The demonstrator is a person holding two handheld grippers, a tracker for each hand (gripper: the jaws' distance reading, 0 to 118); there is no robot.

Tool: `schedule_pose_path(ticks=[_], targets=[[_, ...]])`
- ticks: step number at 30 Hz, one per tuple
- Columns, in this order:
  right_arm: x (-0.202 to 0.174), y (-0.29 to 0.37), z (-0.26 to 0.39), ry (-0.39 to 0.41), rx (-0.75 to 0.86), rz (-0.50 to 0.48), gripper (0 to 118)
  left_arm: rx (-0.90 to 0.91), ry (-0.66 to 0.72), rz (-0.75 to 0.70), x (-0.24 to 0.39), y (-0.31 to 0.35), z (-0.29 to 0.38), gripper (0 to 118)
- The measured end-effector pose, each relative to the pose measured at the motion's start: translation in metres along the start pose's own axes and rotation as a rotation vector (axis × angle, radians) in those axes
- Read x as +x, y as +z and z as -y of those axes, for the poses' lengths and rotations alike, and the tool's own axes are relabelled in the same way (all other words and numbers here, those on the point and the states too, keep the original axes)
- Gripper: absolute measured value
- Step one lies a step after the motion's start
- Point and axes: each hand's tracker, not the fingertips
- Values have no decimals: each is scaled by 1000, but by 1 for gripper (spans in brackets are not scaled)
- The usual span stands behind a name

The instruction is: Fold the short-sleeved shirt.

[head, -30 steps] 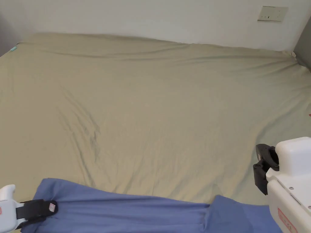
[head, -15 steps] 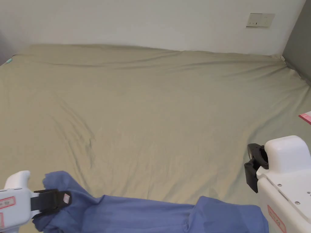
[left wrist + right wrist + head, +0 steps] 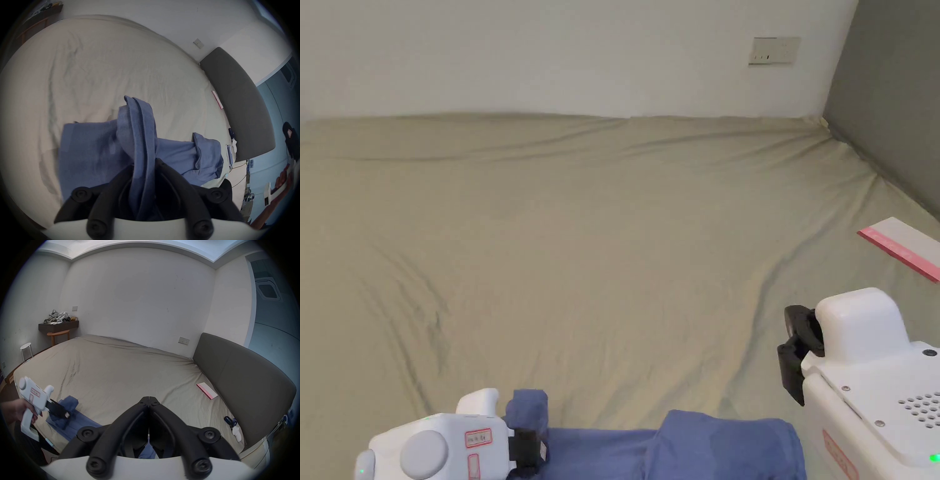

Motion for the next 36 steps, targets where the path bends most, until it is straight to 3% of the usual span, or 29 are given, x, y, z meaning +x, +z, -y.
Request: schedule_pose_path(ticks=[1, 3, 5, 7, 9, 10, 13, 14, 19, 26, 31, 36], targets=[[2, 0, 1, -3, -2, 3, 2, -10, 12, 5, 4, -6, 3, 21], [6, -1, 4, -13, -7, 8, 2, -53, 57, 88, 8, -18, 9, 66], [9, 0, 5, -20, -10, 11, 2, -66, 53, 175, 21, -18, 14, 100], [11, -1, 7, -22, -10, 15, 2, -57, -5, 226, 28, -11, 16, 104], [13, 0, 7, -25, -10, 18, 2, 1, -56, 242, 33, 6, 14, 100], [13, 0, 7, -27, -9, 19, 2, 36, -64, 246, 32, 13, 12, 91], [14, 0, 7, -33, -5, 21, 2, 139, -88, 163, 26, 36, 5, 16], [14, 1, 7, -36, -4, 21, 2, 176, -110, 107, 24, 39, 4, 0], [10, 5, 8, -42, -2, 13, 2, 202, -330, -206, 22, 26, 20, 0], [9, 8, 10, -34, -12, 12, 2, 150, -342, -165, 37, -28, 57, 0], [9, 10, 13, -27, -20, 10, 2, 216, -541, -297, 74, -51, 84, 0], [12, 9, 12, -34, -21, 15, 2, 246, -565, -254, 87, -44, 104, 0]])
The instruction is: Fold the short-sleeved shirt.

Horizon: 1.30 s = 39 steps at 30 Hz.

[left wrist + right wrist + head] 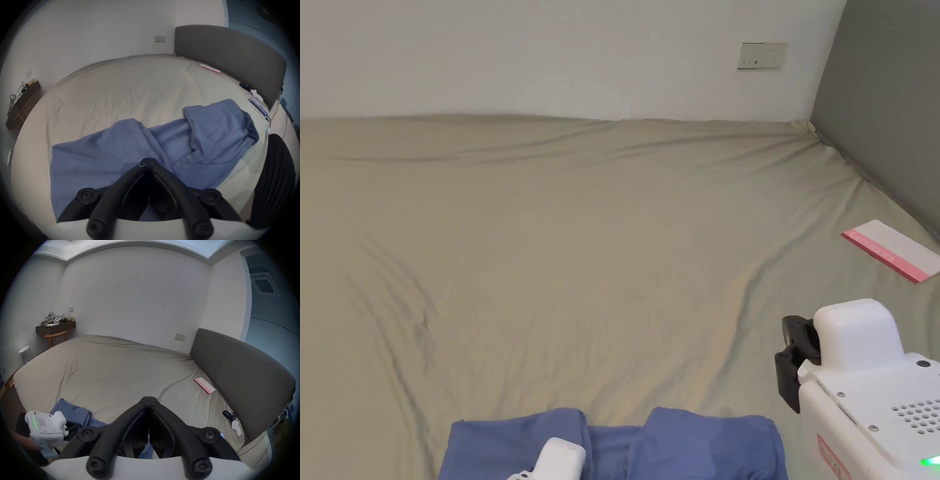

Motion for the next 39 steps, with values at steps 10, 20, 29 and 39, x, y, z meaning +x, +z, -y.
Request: schedule_pose_path(ticks=[10, 20, 29, 39], targets=[[-4, 1, -4, 14, 4, -8, 2, 59, 257, 459, -43, 35, -5, 0], [-9, -2, -8, 27, 2, -15, 2, 14, 729, 412, -225, 53, 18, 111], [-22, -8, -7, 48, -18, -38, 2, -123, 1011, 582, -235, 17, 56, 112], [-27, -9, -12, 42, -23, -65, 2, -291, 798, 483, -191, -24, 29, 12]])
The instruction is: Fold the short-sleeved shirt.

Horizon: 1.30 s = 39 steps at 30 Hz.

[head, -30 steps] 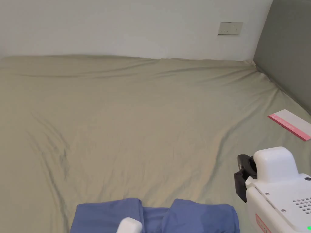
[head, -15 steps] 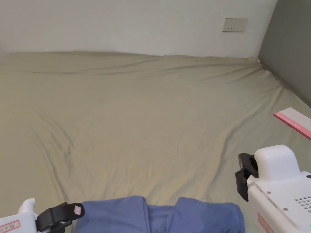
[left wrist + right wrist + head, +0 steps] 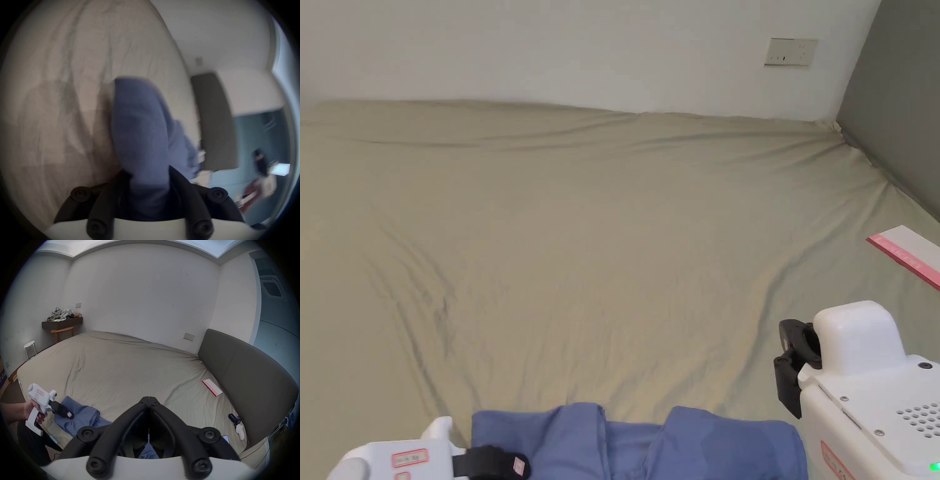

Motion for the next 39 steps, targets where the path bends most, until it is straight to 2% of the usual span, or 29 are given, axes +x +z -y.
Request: schedule_pose_path(ticks=[2, 5, 9, 13, 16, 21, 24, 27, 31, 33, 35, 39], targets=[[-1, 0, -1, 3, 1, -4, 2, 30, 3, 70, 4, 8, -3, 12], [-2, 2, -2, 12, 1, -5, 2, 89, -129, -71, 23, 18, -4, 12], [-4, 1, -3, 20, 0, -6, 2, 129, -261, -115, 38, 39, 0, 12], [-6, 3, -6, 19, 9, -9, 2, 186, -320, -189, 43, 63, -4, 12], [-8, 4, -8, 21, 16, -12, 2, 212, -309, -252, 34, 86, -12, 12], [-11, 3, -6, 20, 18, -24, 2, 285, -293, -451, 5, 139, -21, 12], [-14, 2, -5, 23, 15, -31, 2, 340, -314, -666, 6, 172, -21, 12], [-16, -1, -4, 16, 12, -38, 2, 379, -293, -775, 23, 193, -21, 12], [-20, -2, -4, 12, 11, -49, 2, 360, -388, -763, 64, 189, -17, 12], [-21, -1, -5, 14, 14, -56, 2, 333, -414, -679, 87, 176, -14, 12], [-21, 1, -6, 9, 21, -63, 2, 328, -376, -601, 104, 161, -13, 12], [-18, 5, -5, 8, 24, -57, 2, 248, -450, -479, 135, 116, -5, 12]])
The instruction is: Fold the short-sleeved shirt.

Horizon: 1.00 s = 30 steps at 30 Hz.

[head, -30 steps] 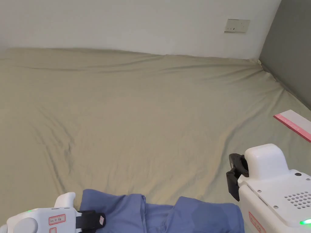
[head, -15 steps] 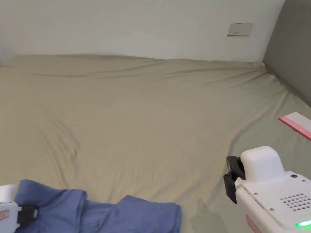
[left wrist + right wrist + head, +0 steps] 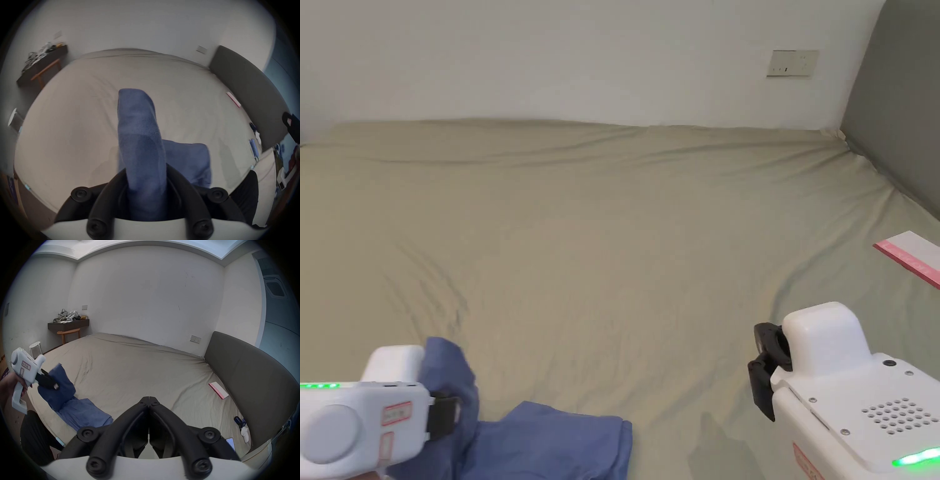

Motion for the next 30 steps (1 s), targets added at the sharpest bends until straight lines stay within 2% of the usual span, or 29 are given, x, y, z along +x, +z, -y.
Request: schedule_pose_path(ticks=[7, 10, 14, 15, 16, 17, 19, 20, 22, 24, 25, 28, 30], targets=[[9, 3, 8, -18, -13, 16, 2, -121, -37, 73, 63, -78, 21, 12], [12, 2, 13, -24, -24, 21, 2, -189, -54, 31, 79, -114, 38, 12], [16, 0, 18, -28, -37, 22, 2, -171, -40, -25, 94, -127, 48, 13], [16, 0, 18, -28, -40, 23, 2, -165, -29, -32, 95, -126, 46, 19], [17, -1, 19, -29, -42, 23, 2, -162, -3, -9, 95, -126, 45, 32], [17, -2, 19, -30, -44, 23, 2, -158, 41, 54, 95, -125, 43, 50], [18, -5, 20, -31, -48, 24, 2, -162, 107, 216, 96, -124, 38, 99], [18, -7, 20, -33, -50, 23, 2, -154, 132, 307, 96, -122, 36, 107], [18, -7, 20, -38, -52, 22, 2, -87, 175, 398, 95, -112, 33, 107], [18, -7, 20, -40, -53, 22, 2, -20, 188, 411, 92, -100, 27, 105], [18, -7, 19, -39, -52, 22, 2, 8, 186, 402, 89, -94, 25, 95], [19, -6, 19, -39, -49, 25, 2, 100, 135, 305, 81, -78, 22, 80], [19, -5, 18, -41, -45, 26, 2, 136, 75, 200, 76, -73, 26, 28]])
